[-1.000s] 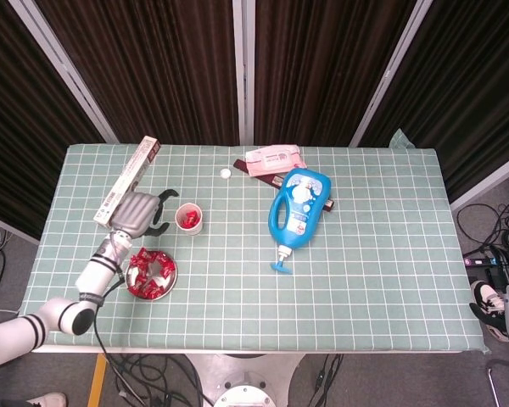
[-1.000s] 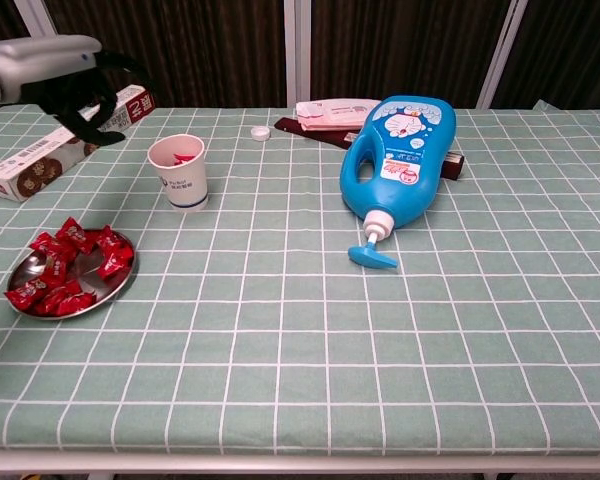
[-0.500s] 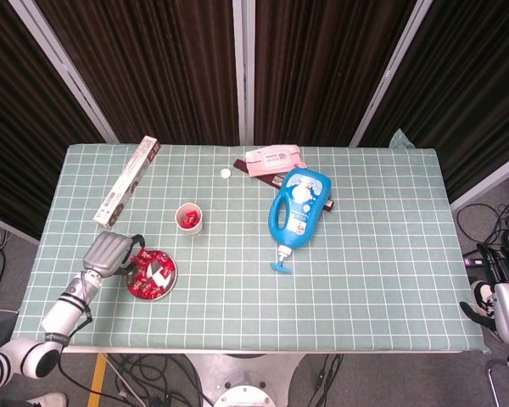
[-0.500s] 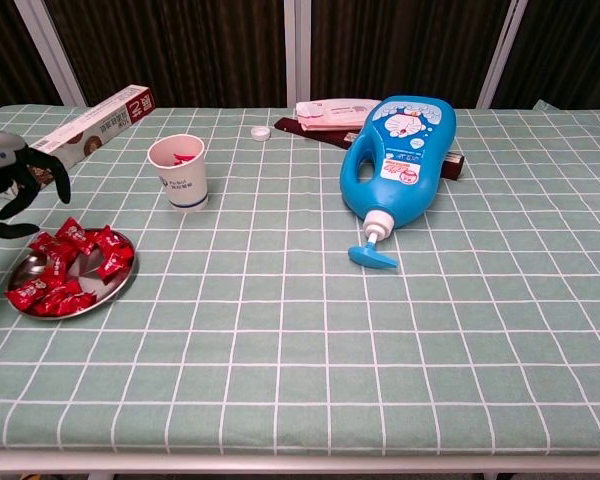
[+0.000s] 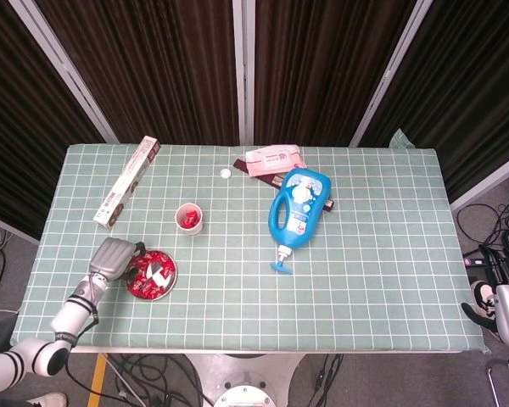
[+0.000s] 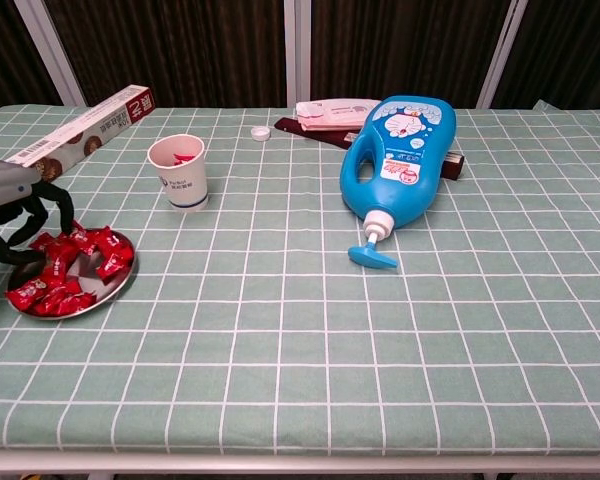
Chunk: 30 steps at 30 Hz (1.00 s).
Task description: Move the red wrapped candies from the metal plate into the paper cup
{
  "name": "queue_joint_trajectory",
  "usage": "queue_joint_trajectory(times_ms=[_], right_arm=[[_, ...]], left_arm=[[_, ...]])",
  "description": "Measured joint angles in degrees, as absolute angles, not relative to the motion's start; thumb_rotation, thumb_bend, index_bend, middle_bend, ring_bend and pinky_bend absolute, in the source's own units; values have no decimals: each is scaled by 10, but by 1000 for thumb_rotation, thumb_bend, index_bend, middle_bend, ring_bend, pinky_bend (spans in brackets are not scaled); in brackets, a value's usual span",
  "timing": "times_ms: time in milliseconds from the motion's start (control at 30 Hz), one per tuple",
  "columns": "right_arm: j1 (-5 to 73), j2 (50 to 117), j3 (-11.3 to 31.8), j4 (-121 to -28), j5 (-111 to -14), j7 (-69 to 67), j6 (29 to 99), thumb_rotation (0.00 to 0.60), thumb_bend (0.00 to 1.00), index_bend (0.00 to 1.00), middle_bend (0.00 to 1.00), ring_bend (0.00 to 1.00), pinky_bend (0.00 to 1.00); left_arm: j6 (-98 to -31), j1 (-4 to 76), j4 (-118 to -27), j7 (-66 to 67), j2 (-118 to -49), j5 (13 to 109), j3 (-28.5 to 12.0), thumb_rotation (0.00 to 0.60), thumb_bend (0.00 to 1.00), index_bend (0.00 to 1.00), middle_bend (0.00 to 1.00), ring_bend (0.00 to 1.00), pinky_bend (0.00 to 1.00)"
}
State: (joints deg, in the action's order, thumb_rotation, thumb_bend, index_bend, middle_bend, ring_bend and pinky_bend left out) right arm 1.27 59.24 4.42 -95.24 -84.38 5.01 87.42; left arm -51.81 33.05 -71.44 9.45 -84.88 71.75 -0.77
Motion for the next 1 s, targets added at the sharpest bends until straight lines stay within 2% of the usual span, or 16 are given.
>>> queue_joint_trajectory(times_ms=[233,433,667,1000], right_arm=[[11,592,44,-954,-841,52,875,600,53,0,115,62,334],[10,591,44,-955,-839,52,875,600,52,0,114,62,334],[12,591,45,-954,-839,51,872,600,52,0,115,62,335],[13,594,44,-946,-843,42,871,600,52,0,115,62,336]], left_arm=[[-510,330,-699,92,-864,718,-9,600,326,485,811,924,1000],[-505,330,-678,89,-879,718,-11,600,333,552,823,926,1000],[-507,325,-663,68,-887,723,-13,600,432,657,846,929,1000],[-524,313,-701,17,-857,736,-21,600,477,687,860,933,1000]])
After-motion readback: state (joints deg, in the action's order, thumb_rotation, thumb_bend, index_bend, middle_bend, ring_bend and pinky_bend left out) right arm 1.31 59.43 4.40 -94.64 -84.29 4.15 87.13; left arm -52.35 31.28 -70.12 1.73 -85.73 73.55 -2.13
